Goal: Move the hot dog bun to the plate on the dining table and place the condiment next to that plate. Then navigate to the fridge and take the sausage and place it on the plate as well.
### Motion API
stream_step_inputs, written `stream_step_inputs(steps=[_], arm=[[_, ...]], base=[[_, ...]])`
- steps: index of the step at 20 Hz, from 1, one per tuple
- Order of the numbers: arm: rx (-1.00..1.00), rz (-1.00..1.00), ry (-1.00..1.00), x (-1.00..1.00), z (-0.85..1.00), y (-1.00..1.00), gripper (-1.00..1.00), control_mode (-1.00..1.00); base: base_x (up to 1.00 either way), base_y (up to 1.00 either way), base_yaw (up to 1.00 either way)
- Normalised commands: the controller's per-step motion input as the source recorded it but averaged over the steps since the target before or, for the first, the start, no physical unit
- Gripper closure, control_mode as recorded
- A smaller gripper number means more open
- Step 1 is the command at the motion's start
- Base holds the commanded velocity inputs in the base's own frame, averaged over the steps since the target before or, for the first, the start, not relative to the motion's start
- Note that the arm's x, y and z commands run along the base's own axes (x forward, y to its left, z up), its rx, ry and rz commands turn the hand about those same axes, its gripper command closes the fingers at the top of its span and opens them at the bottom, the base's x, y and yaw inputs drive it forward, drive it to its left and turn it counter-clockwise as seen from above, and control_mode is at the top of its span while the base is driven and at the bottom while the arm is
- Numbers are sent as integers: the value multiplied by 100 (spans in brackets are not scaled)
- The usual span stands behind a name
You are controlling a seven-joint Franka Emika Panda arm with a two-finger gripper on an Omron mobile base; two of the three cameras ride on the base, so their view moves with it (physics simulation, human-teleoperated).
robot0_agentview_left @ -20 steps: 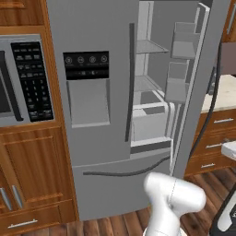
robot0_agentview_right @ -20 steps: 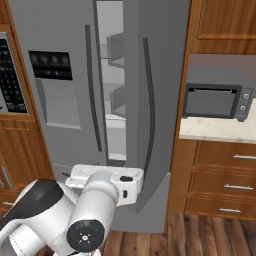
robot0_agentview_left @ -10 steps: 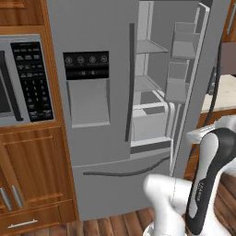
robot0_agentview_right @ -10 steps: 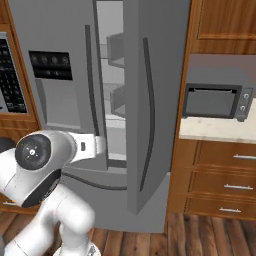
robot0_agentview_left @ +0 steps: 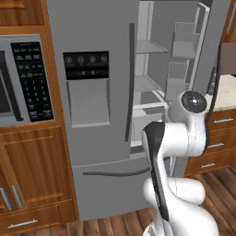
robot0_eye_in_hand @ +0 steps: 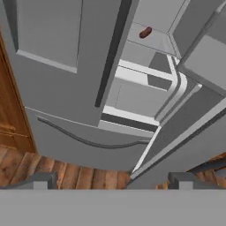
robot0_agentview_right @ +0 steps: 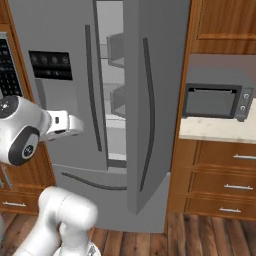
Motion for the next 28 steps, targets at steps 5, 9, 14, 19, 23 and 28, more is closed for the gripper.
stream_step_inputs(steps=[5,9,14,19,23,28], arm=[[-21,-18,0,66,-74,12,-100,-100],[-14,-21,10,86,-57,-13,-100,-100],[-12,-18,2,91,-45,-46,-100,-100],[-9,-18,7,85,-29,-48,-100,-100],[-9,-19,7,75,-24,-47,-100,-100],[-9,-20,7,46,-23,-58,-100,-100]], base=[[0,0,0],[0,0,0],[0,0,0],[0,0,0],[0,0,0],[0,0,0]])
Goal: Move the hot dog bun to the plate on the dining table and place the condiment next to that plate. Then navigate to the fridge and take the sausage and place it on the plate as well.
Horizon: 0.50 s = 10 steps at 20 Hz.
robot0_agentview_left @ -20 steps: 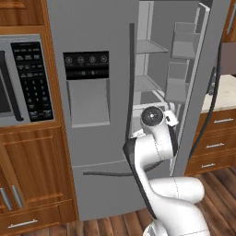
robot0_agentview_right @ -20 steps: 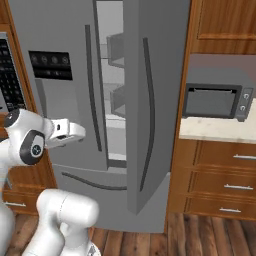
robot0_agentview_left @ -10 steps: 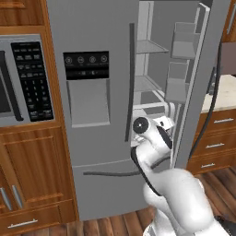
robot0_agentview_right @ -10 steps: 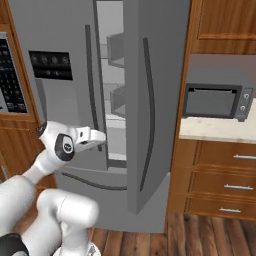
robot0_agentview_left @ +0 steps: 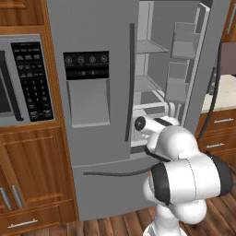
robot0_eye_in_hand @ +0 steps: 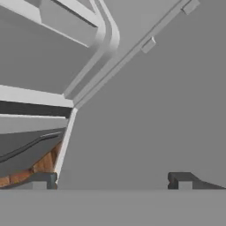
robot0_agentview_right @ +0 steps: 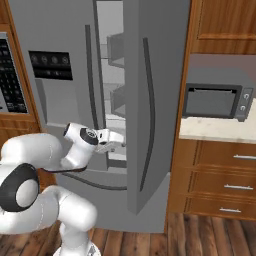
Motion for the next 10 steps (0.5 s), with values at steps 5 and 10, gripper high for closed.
stream_step_inputs(steps=[5,10], arm=[[-11,-19,3,20,-24,-57,-100,-100],[-14,-16,0,-27,-20,-71,-100,-100]], base=[[0,0,0],[0,0,0]])
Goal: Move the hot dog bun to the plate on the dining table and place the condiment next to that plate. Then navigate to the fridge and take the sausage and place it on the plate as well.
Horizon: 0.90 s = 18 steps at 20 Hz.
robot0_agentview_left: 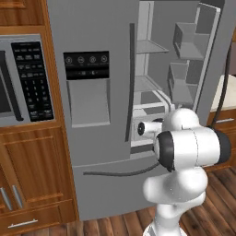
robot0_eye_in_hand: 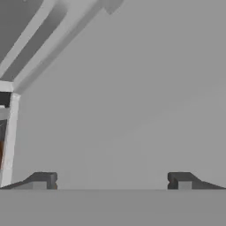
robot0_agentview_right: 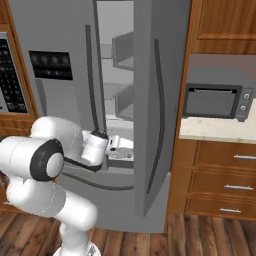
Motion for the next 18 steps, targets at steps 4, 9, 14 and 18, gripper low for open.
stream_step_inputs(steps=[4,9,14,18], arm=[[-15,-15,-1,-58,-11,-93,-100,-100],[-12,-8,-4,-38,-1,-100,-100,-100],[-3,-1,-9,0,0,-95,-100,-100],[0,1,-19,-3,17,-45,-100,-100]], base=[[0,0,0],[0,0,0],[0,0,0],[0,0,0]])
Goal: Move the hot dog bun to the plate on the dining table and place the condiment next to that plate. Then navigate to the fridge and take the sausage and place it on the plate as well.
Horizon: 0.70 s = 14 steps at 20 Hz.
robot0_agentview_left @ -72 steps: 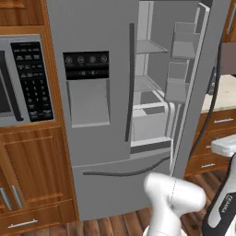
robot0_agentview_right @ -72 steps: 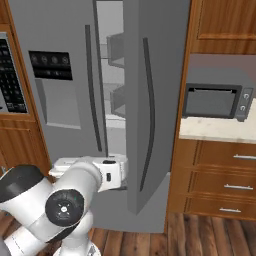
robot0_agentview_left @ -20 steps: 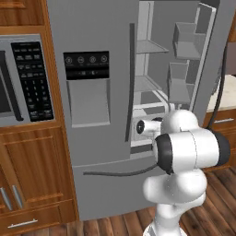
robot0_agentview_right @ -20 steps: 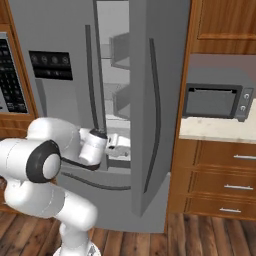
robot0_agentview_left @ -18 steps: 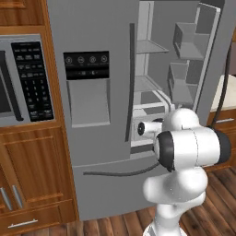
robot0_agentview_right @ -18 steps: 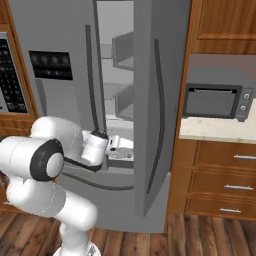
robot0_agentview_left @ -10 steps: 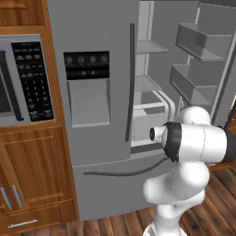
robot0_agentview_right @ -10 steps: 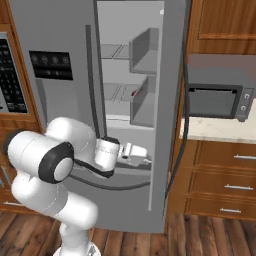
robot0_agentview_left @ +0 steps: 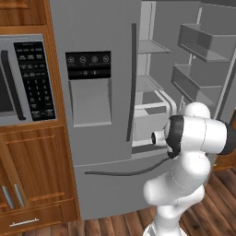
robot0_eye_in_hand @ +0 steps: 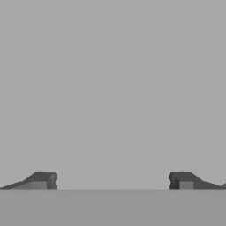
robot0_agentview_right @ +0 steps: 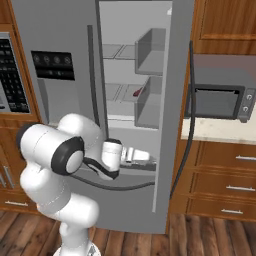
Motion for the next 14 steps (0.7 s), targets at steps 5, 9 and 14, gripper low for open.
stream_step_inputs(steps=[5,9,14], arm=[[0,21,-5,-60,34,81,-100,-100],[0,30,0,-67,54,100,-100,-100],[11,29,0,-24,92,100,-100,-100]], base=[[0,0,0],[0,0,0],[0,0,0]])
